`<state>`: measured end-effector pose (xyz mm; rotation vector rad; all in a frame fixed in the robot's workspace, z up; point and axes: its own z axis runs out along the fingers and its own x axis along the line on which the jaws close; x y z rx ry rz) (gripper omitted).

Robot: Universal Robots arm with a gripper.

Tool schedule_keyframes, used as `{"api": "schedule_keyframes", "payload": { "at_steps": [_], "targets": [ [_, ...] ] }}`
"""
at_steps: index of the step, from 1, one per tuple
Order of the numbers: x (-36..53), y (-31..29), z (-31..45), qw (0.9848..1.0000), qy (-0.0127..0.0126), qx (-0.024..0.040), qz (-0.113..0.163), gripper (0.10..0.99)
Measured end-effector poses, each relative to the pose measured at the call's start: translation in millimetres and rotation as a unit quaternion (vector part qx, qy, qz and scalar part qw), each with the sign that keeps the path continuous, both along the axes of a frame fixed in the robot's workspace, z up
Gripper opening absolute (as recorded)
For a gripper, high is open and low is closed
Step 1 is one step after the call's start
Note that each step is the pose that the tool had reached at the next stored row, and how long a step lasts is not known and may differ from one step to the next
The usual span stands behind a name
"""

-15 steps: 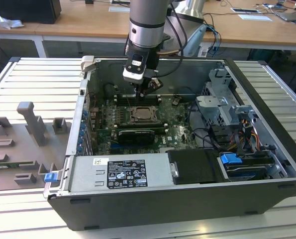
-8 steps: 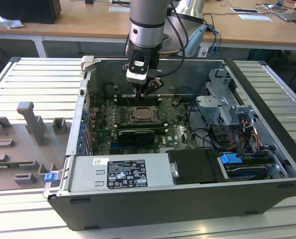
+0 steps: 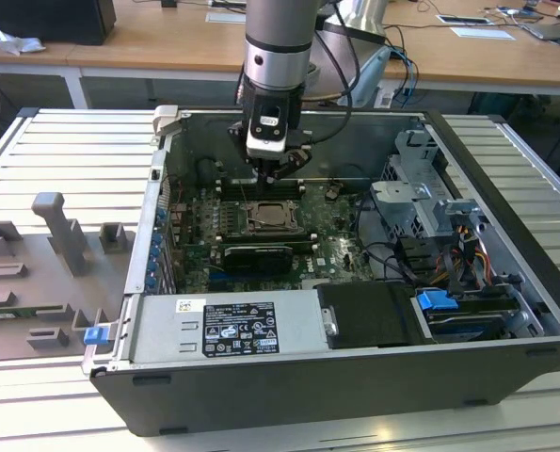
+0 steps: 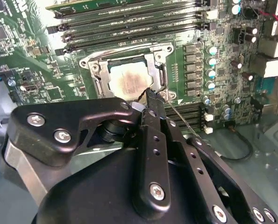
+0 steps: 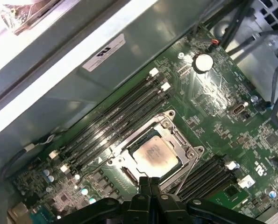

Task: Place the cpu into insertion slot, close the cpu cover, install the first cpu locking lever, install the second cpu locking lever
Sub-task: 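Install the first cpu locking lever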

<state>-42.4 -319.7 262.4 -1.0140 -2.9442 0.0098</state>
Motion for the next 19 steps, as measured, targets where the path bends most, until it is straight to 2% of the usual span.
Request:
{"api": "schedule_keyframes", "payload": {
  "at_steps": [4, 6, 7, 8, 15, 19],
  "targets": [
    [0.0, 0.0, 0.0, 0.9997, 0.0, 0.0, 0.023, 0.106],
    [0.0, 0.0, 0.0, 0.999, 0.0, 0.0, 0.045, 0.106],
    [0.0, 0.0, 0.0, 0.9982, 0.0, 0.0, 0.059, 0.106],
    [0.0, 0.0, -0.1, 0.9968, 0.0, 0.0, 0.08, 0.106],
    [0.0, 0.0, -0.1, 0.9917, -0.0009, -0.0001, 0.128, 0.106],
    [0.0, 0.0, -0.1, 0.9876, -0.0013, -0.0001, 0.157, 0.106]
  ]
}}
